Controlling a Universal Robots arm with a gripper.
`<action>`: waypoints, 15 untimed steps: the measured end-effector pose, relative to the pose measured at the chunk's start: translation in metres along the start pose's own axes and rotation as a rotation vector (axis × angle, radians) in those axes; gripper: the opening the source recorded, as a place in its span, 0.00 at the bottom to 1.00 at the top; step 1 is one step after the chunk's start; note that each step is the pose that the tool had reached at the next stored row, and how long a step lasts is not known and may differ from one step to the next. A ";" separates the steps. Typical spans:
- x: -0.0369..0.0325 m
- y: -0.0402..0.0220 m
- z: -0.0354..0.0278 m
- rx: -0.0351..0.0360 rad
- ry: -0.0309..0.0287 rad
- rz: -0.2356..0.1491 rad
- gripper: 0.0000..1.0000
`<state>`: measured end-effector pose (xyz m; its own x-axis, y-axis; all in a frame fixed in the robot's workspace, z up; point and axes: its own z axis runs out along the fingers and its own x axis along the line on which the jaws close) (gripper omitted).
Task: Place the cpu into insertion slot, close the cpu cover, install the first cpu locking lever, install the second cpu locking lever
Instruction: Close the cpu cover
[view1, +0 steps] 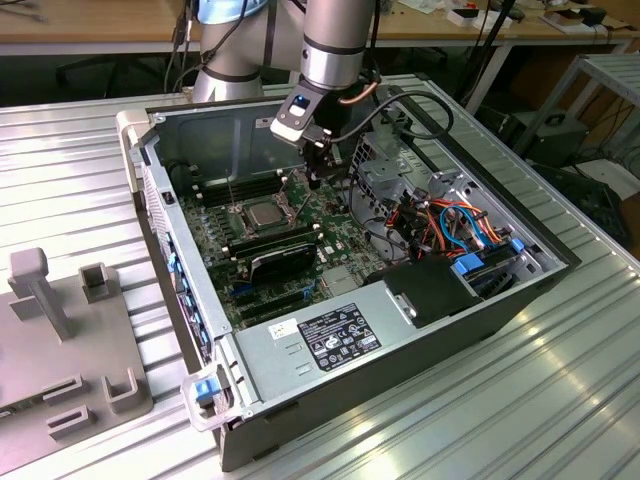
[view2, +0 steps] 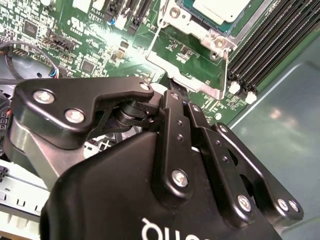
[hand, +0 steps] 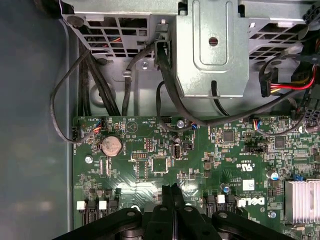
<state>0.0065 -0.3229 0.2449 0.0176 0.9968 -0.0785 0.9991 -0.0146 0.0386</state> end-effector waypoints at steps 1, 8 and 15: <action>0.0000 -0.0011 0.0000 0.0000 0.0000 0.000 0.11; -0.0001 -0.0116 -0.0002 0.0000 0.0000 0.000 0.11; -0.0002 -0.0170 -0.0002 0.0000 -0.0001 0.000 0.11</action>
<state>-0.0105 -0.3229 0.2444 0.0176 0.9968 -0.0786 0.9991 -0.0146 0.0386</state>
